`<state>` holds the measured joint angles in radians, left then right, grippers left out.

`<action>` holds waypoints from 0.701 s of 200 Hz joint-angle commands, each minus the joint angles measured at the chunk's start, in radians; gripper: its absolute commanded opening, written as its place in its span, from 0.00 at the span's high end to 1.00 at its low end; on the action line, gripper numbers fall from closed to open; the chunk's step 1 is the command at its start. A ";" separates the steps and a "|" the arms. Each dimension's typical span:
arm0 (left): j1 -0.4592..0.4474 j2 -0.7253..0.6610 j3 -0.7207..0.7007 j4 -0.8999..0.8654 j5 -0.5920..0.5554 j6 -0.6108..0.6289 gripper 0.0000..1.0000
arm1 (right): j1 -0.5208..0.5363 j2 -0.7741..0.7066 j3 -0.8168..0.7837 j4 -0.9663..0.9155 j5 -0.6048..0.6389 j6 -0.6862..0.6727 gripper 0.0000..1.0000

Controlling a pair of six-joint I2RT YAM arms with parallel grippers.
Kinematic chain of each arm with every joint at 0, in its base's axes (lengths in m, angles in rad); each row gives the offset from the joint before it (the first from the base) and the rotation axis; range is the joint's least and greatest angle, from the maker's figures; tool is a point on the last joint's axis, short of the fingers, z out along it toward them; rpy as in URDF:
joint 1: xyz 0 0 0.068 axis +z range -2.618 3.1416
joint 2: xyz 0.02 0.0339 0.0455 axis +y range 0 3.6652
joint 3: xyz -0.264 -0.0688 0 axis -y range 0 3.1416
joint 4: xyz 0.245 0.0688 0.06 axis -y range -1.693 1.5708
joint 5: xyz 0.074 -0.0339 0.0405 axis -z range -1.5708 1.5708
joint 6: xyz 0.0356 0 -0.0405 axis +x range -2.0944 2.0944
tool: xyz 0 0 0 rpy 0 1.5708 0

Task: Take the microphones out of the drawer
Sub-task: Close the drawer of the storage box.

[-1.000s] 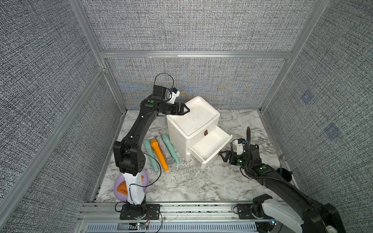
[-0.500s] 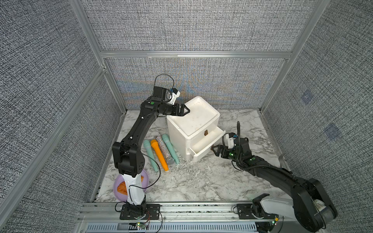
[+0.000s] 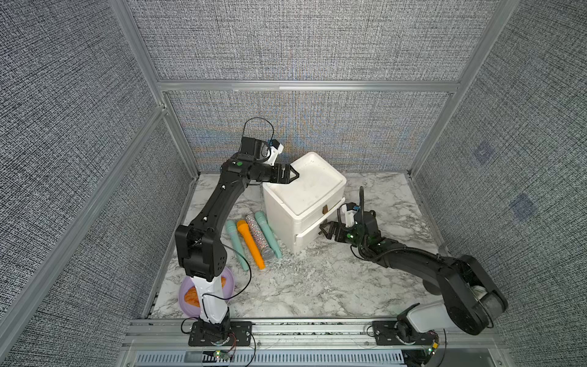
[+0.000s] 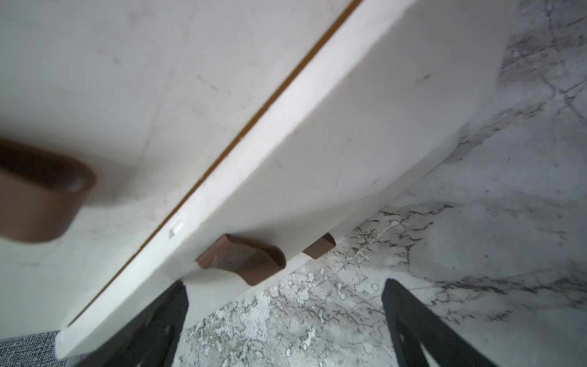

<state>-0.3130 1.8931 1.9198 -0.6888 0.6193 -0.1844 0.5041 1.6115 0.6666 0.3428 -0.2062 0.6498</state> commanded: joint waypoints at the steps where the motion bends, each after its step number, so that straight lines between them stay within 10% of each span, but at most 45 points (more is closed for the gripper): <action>1: -0.006 -0.017 -0.002 0.005 0.059 -0.009 0.00 | 0.013 0.025 0.024 0.082 0.048 0.045 0.02; 140: -0.006 -0.047 -0.039 0.008 0.029 0.010 0.00 | -0.029 -0.011 -0.165 0.272 -0.081 0.077 0.03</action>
<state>-0.3145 1.8545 1.8809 -0.6762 0.5915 -0.1753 0.4942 1.6028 0.5514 0.4778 -0.1993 0.7124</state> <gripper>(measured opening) 0.998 0.977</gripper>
